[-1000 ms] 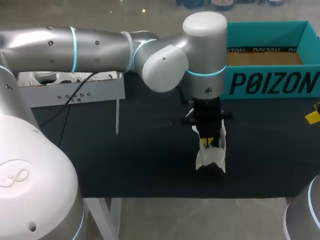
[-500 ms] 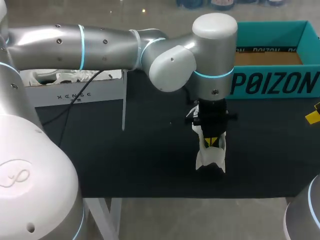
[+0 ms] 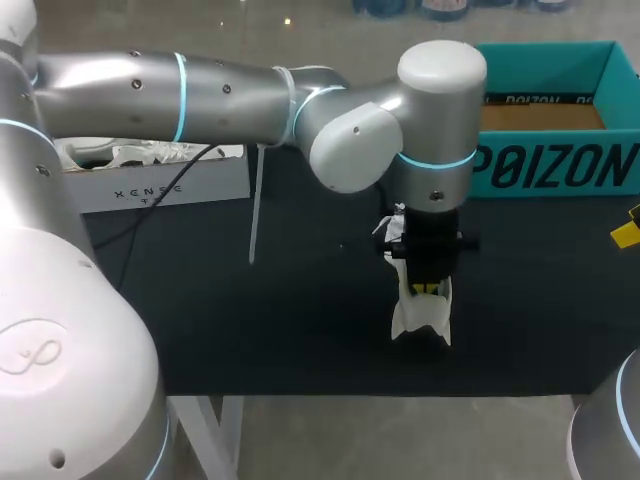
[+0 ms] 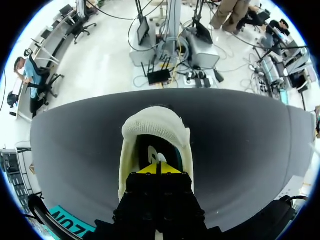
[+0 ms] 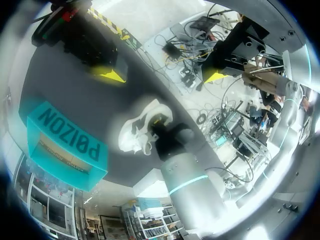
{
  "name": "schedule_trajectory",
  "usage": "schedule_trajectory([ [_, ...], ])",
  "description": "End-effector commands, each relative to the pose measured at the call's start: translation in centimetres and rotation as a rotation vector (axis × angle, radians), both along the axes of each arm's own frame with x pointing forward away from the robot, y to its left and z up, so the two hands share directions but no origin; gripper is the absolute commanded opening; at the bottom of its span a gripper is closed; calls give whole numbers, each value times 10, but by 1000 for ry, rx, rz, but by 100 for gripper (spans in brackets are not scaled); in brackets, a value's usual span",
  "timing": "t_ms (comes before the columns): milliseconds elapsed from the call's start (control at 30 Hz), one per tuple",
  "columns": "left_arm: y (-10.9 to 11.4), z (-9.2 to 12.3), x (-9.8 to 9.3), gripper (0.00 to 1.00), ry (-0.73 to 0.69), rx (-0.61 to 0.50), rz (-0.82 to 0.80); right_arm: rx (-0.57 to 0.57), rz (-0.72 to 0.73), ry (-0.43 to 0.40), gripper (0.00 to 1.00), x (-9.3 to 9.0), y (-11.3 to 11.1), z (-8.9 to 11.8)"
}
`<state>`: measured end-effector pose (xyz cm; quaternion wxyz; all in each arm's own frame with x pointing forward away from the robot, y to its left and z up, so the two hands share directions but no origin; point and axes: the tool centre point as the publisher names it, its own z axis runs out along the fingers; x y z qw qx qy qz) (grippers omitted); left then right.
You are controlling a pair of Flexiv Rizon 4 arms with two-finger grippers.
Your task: Take the shoe out of the shoebox, open the shoe tongue, remove and reinsert the insole, then place the shoe into the shoebox
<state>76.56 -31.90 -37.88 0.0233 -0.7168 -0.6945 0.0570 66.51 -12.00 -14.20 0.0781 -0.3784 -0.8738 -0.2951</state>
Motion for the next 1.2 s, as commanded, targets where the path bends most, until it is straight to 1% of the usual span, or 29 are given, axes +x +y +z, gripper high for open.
schedule_trajectory([
  [33, -7, -19, 2, 0, 12, 25, 1, -2, 1, 3, 100, 1, 0, -1],
  [133, -5, -31, 1, 0, 28, 38, 8, -2, 1, 3, 100, 1, 0, -1],
  [233, -4, -33, 0, 0, 34, 43, 10, -2, 1, 3, 100, 1, 0, -1],
  [367, -3, -22, -2, 0, 14, 40, 3, -2, 1, 3, 100, 1, 0, -1],
  [600, -1, 8, -4, 0, -47, 35, -7, -2, 1, 3, 100, 1, 0, -1],
  [733, -2, 14, 2, 0, -76, 43, -7, -2, 1, 3, 100, 1, 0, -1],
  [833, -1, 10, 6, 0, -75, 53, -5, -2, 1, 3, 100, 1, 0, -1],
  [967, 0, -5, 7, 0, -53, 67, 0, -2, 1, 3, 100, 1, 0, -1],
  [1200, -2, -39, -4, 0, 15, 85, 6, -2, 1, 3, 100, 1, 0, -1],
])
